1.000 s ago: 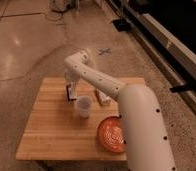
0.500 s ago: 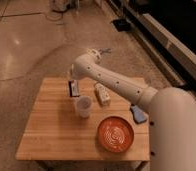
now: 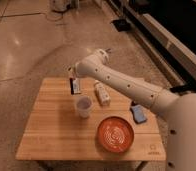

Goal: Place the eraser in the ceramic cup

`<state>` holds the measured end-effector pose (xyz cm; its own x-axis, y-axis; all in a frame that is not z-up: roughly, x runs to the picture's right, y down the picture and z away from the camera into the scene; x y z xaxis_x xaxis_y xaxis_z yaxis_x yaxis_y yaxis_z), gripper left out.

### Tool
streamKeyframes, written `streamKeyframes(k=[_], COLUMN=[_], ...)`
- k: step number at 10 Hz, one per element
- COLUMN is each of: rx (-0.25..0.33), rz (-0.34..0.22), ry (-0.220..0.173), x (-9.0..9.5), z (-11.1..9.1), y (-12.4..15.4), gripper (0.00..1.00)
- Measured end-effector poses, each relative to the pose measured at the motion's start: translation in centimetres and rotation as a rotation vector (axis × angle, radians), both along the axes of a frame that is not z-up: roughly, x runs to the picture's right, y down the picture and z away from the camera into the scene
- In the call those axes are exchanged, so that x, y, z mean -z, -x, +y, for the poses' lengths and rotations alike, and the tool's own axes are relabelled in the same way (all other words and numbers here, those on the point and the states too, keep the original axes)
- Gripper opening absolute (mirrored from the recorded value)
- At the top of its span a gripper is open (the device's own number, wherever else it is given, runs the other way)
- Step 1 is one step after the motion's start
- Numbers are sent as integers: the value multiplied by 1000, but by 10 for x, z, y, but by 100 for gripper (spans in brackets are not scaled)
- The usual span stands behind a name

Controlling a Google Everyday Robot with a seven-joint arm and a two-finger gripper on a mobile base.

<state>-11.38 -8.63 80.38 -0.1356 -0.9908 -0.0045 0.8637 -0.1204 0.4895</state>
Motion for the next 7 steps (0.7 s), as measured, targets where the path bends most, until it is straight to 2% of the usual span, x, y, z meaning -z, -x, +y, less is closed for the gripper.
streamKeyframes(k=[4,7], rx=[-46,-66], rz=[-21,-35], ry=[-26,-28], x=[13,19], z=[16,35], y=[-25,-35], gripper=[0,0])
